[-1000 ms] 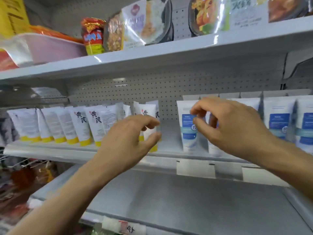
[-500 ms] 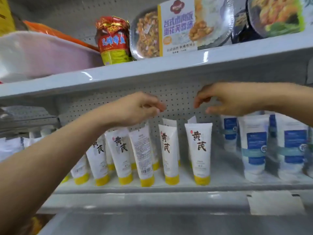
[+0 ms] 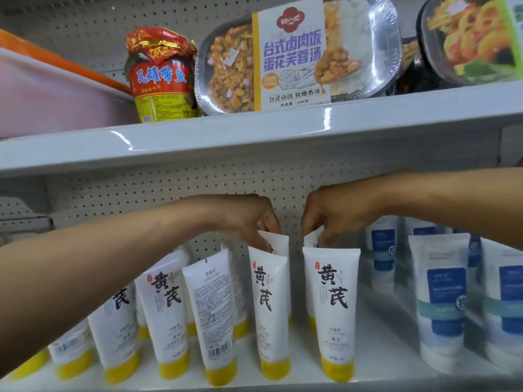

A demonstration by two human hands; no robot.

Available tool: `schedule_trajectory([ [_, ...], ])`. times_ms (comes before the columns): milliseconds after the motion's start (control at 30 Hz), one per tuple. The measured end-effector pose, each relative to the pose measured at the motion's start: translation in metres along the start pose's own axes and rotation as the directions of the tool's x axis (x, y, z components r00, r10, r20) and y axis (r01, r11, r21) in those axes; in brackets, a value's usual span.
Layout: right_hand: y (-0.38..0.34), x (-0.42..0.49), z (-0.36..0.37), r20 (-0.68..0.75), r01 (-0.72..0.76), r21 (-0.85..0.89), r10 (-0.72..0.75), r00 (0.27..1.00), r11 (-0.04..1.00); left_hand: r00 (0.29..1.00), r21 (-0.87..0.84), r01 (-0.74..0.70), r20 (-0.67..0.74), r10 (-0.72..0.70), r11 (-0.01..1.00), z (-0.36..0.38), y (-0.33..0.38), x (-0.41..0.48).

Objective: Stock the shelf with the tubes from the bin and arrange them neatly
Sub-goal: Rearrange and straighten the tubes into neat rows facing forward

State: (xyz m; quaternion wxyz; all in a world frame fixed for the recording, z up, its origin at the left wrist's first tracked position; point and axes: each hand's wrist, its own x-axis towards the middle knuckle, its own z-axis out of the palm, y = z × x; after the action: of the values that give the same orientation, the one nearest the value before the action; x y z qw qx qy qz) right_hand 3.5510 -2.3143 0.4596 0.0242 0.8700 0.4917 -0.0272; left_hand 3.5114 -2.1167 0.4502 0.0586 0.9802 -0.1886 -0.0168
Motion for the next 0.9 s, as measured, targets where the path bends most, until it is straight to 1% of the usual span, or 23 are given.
schedule_trajectory([
  [100,0.012,0.005,0.002,0.006,-0.004,0.007,0.004,1.000,1.000,1.000,-0.024,0.010,-0.005,-0.010,1.000,0.003,-0.007,0.009],
  [200,0.019,0.007,0.002,0.017,-0.050,0.014,0.049,0.999,0.999,0.999,-0.076,0.043,-0.019,-0.044,0.996,0.005,-0.009,0.017],
  [267,0.025,0.010,0.001,0.008,-0.081,-0.013,0.081,0.997,0.997,0.998,-0.099,0.056,-0.030,-0.059,0.994,0.006,-0.009,0.023],
  [467,0.033,0.018,0.001,-0.001,-0.122,-0.029,0.122,0.992,0.992,0.993,-0.094,0.094,-0.060,-0.100,0.991,0.009,-0.009,0.042],
  [633,0.040,0.024,0.002,-0.015,-0.144,-0.058,0.144,0.990,0.988,0.993,-0.082,0.108,-0.041,-0.111,0.991,0.006,-0.008,0.051],
  [900,0.049,0.029,0.005,-0.035,-0.222,-0.048,0.221,0.975,0.974,0.986,-0.100,0.144,-0.074,-0.152,0.985,0.006,-0.017,0.052],
])
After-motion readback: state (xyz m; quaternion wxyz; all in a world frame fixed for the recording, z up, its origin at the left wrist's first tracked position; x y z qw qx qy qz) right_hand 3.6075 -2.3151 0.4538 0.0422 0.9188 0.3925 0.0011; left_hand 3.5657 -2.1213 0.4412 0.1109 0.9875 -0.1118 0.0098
